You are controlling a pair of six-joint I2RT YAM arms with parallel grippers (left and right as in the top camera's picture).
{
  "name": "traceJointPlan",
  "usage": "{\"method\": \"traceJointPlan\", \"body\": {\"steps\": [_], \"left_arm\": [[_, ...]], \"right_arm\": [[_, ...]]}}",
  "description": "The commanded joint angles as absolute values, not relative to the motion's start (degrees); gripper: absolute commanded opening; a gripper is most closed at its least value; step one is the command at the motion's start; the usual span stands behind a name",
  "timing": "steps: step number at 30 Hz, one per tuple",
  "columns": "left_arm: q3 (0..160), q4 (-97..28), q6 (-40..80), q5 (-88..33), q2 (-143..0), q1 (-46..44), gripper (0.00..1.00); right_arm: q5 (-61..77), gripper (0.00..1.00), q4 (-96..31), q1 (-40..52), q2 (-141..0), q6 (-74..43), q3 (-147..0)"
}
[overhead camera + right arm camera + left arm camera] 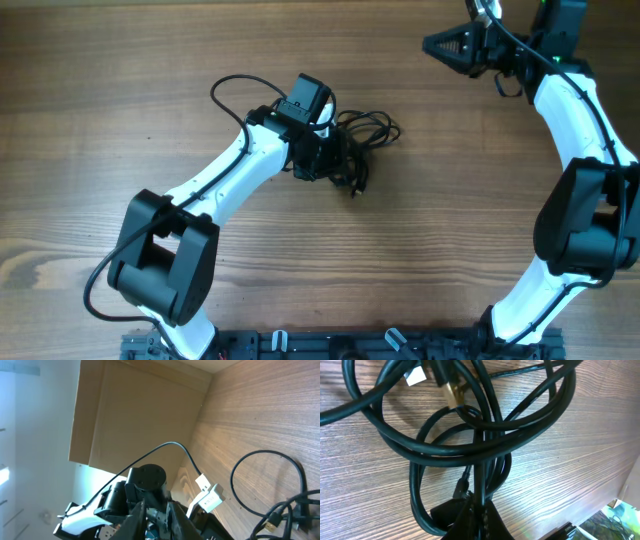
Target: Untangle cables
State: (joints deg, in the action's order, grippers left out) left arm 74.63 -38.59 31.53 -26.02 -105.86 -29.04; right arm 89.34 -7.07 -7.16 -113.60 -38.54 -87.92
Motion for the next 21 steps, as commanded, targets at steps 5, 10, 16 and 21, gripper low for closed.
{"method": "traceJointPlan", "body": {"steps": [5, 10, 16, 21], "left_arm": [[75.02, -32.84, 30.46, -37.67, -101.16, -22.96, 0.04], [75.02, -34.89, 30.46, -41.98, -98.89, -15.64, 0.04], [75.02, -35.59, 30.85, -46.00, -98.91, -12.95, 0.04], [75.00, -36.38, 30.85, -44.45, -99.11, -13.02, 0.04]], "right_arm": [[82.21, 0.33, -8.91, -2.61, -112.07, -33.76, -85.78], [73.17, 0.39, -19.03, 0.21, -112.07, -25.96, -85.73], [67.96, 0.40, -28.10, 4.82, -112.07, -20.84, -85.73], [67.26, 0.41, -31.46, 6.79, -112.07, -18.06, -85.73]]}}
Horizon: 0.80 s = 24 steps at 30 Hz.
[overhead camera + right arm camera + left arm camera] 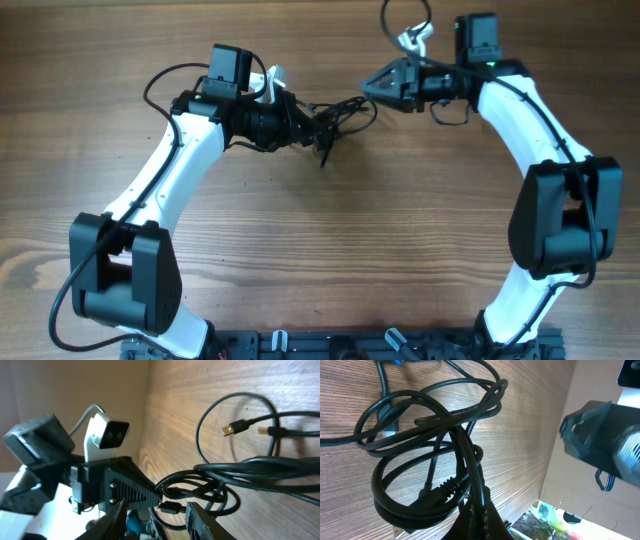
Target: Untangle cables
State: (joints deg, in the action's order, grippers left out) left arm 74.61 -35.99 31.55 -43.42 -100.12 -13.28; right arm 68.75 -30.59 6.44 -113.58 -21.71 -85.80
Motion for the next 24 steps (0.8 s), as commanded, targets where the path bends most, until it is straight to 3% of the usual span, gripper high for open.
{"method": "traceJointPlan", "body": {"steps": [1, 24], "left_arm": [[75.00, -37.12, 30.83, -43.07, -99.13, -13.02, 0.04], [75.00, -39.97, 30.63, -39.35, -99.15, -14.15, 0.04]], "right_arm": [[66.61, 0.41, -32.36, 6.72, -112.07, -17.93, -85.73], [60.75, 0.50, -39.99, 6.15, -112.07, -16.40, -85.73]]}}
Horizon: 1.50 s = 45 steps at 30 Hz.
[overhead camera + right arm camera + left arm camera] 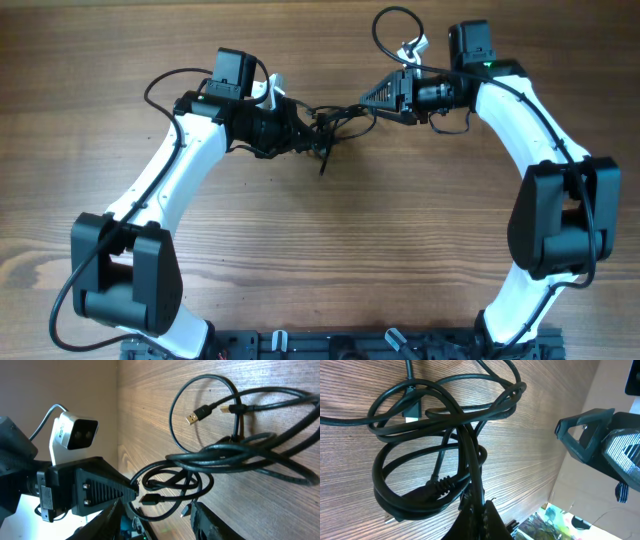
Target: Untangle cables
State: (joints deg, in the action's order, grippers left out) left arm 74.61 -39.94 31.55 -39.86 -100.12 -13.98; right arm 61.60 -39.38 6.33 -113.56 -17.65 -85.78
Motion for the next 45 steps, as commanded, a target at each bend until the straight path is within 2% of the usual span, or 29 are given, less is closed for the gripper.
{"method": "traceJointPlan", "body": {"steps": [1, 17, 29, 45], "left_arm": [[75.00, -40.01, 30.63, -39.35, -99.15, -14.17, 0.04], [75.00, -40.12, 30.63, -38.02, -99.22, -15.40, 0.04], [75.00, -40.38, 30.65, -37.87, -99.22, -16.40, 0.04], [75.00, -40.05, 30.63, -37.80, -99.35, -17.72, 0.04]], "right_arm": [[59.83, 0.50, -40.53, 6.15, -112.07, -16.25, -85.73], [55.24, 0.51, -44.73, 6.15, -112.07, -14.96, -85.73], [52.27, 0.59, -48.38, 6.15, -112.07, -11.97, -85.73], [51.81, 0.60, -50.24, 6.15, -112.07, -10.46, -85.73]]}}
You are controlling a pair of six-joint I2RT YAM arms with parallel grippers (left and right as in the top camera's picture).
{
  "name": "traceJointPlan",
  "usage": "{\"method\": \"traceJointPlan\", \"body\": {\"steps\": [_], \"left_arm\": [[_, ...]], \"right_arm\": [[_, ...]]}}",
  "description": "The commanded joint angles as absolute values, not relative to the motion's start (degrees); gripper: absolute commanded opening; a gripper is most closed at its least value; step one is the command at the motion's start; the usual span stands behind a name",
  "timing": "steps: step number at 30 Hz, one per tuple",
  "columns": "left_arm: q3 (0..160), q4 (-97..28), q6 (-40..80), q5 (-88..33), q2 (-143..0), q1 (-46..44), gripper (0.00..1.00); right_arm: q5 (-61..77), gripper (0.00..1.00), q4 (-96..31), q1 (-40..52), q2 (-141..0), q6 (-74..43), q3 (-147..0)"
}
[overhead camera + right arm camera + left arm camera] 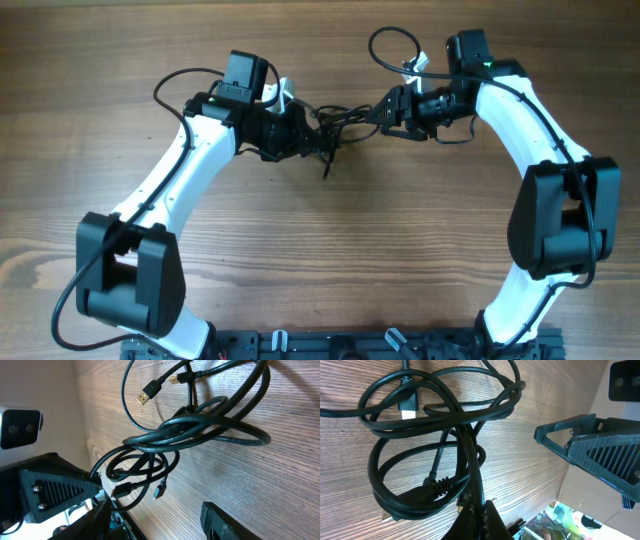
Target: Untangle cables
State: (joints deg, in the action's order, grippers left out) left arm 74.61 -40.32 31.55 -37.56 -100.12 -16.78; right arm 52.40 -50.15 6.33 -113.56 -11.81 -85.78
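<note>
The tangle of black cables (338,118) lies on the wooden table (330,250), its loops crossing over each other (440,430). My left gripper (308,137) is at the tangle's left side, its fingers (487,522) shut on a thick black strand that runs up into the loops. My right gripper (383,112) faces the tangle's right end, open wide, with its fingers (220,522) apart and nothing between them. A gold USB plug (146,396) hangs on a thin loop beyond the tangle (195,430). A second small plug (160,491) dangles near the left gripper.
The two grippers face each other across the tangle, a short gap apart; the right one shows in the left wrist view (585,445). A thin loop of camera cable with a white connector (412,66) arches behind the right wrist. The table's far edge lies just beyond.
My right gripper's jaws stand wider apart and it sits a little lower beside the tangle's right end. My left gripper has shifted slightly right, still shut on the strand.
My left gripper was shut on the tangle near the table's middle while my right gripper was off at the far right corner. Then the tangle was held further back and left, and my right gripper had come up to its right side, where it now stands open wider.
</note>
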Motion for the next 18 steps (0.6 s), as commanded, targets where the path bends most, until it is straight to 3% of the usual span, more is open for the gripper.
{"method": "traceJointPlan", "body": {"steps": [1, 18], "left_arm": [[75.00, -39.90, 30.63, -37.80, -99.35, -18.02, 0.04], [75.00, -39.90, 30.65, -36.53, -99.37, -18.17, 0.04]], "right_arm": [[51.81, 0.60, -50.24, 6.15, -112.07, -10.46, -85.73], [49.76, 0.60, -50.87, 6.15, -112.07, -10.48, -85.73]]}}
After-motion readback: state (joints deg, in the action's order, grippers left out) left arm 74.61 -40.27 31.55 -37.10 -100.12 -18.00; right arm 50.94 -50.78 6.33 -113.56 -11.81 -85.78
